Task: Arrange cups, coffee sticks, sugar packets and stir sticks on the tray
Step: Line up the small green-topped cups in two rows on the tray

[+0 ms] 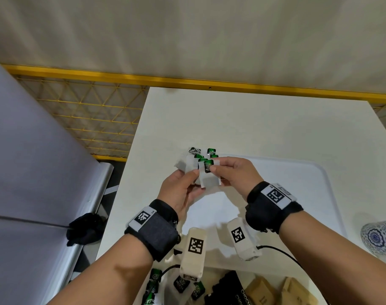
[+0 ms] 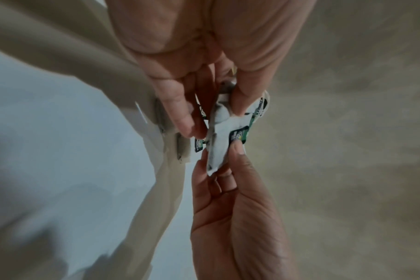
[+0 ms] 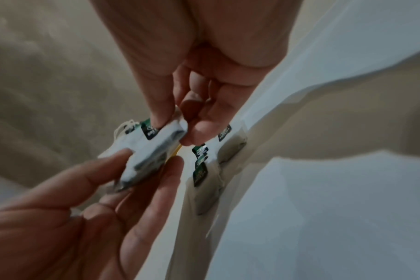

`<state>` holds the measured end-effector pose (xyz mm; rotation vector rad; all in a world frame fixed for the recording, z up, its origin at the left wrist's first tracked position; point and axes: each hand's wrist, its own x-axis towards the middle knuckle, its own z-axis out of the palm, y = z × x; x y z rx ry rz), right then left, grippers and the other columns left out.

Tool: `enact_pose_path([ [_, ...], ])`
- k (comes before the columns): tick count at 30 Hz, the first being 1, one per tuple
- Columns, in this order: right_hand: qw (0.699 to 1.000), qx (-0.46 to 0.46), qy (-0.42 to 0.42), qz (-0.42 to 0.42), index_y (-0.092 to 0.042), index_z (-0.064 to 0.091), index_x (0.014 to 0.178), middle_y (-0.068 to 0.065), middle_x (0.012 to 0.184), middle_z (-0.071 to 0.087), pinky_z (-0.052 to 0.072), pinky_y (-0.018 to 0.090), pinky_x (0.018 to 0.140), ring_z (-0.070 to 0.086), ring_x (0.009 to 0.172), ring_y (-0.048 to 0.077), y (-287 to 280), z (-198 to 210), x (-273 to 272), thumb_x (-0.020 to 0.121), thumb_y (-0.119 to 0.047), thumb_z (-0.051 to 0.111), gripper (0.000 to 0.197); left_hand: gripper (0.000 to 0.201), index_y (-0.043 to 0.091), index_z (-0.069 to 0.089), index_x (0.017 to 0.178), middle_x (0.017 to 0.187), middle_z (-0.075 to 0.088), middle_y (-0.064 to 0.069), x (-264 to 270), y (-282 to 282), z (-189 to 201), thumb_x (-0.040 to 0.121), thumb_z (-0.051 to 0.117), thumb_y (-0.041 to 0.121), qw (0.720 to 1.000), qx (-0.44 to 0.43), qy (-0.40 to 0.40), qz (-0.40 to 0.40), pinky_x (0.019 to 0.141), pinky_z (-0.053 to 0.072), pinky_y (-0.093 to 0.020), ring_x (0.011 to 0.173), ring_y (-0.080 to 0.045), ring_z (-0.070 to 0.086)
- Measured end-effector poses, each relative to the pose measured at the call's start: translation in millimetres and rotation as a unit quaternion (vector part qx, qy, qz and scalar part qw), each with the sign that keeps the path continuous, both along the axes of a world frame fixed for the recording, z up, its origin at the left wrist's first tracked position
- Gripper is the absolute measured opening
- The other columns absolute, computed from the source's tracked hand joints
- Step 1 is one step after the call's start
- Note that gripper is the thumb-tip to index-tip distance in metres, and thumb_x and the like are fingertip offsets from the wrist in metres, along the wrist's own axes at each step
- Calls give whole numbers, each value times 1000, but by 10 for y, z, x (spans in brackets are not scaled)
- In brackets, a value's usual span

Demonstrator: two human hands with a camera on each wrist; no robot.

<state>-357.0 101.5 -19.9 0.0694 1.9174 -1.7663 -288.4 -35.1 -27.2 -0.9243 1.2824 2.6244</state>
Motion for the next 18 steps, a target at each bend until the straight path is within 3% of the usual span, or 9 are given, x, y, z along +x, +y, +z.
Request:
enact_pose_path([
  [2,1000,-10,-10,-1,-15,73,91,0,76,67,47,19,54,53,55,8,9,-2,8,83,-8,70,11,16,2,62,106,87,73,-12,9,-19,2,91,55,1,1000,20,-1,16,53,56,-23,66,-16,70],
  [7,997,-51,-53,-29,-15,73,94,0,85,75,51,18,54,68,70,12,53,-26,43,83,-10,70,12,17,2,60,105,81,74,-9,2,-35,30,92,51,-3,997,60,15,42,53,56,-23,67,-15,72],
  [10,995,-67,-71,-28,-14,72,102,2,90,75,52,18,54,70,76,13,65,-32,69,83,-11,69,19,24,-1,60,114,99,72,-16,-2,-53,11,92,51,-3,996,71,11,54,60,58,-27,80,-19,73],
  [13,994,-72,-83,-7,-11,69,111,7,102,74,54,21,58,69,85,18,31,-47,107,83,-12,71,29,32,-6,57,122,117,65,-23,-9,-44,-10,90,53,-3,996,73,6,57,77,59,-38,94,-27,69],
  [15,995,-60,-79,-10,-9,67,112,6,102,73,53,21,57,68,81,15,-5,-56,118,82,-11,72,31,33,-6,56,123,119,64,-24,-10,-25,-11,91,53,-3,995,79,8,53,84,56,-43,99,-30,67],
  [18,998,-22,-61,-4,-11,71,99,-3,75,68,52,18,56,59,56,3,-37,-75,113,82,-13,73,18,34,-7,55,124,121,62,-25,-14,-8,-15,91,52,-5,995,87,14,47,86,55,-43,108,-33,63],
])
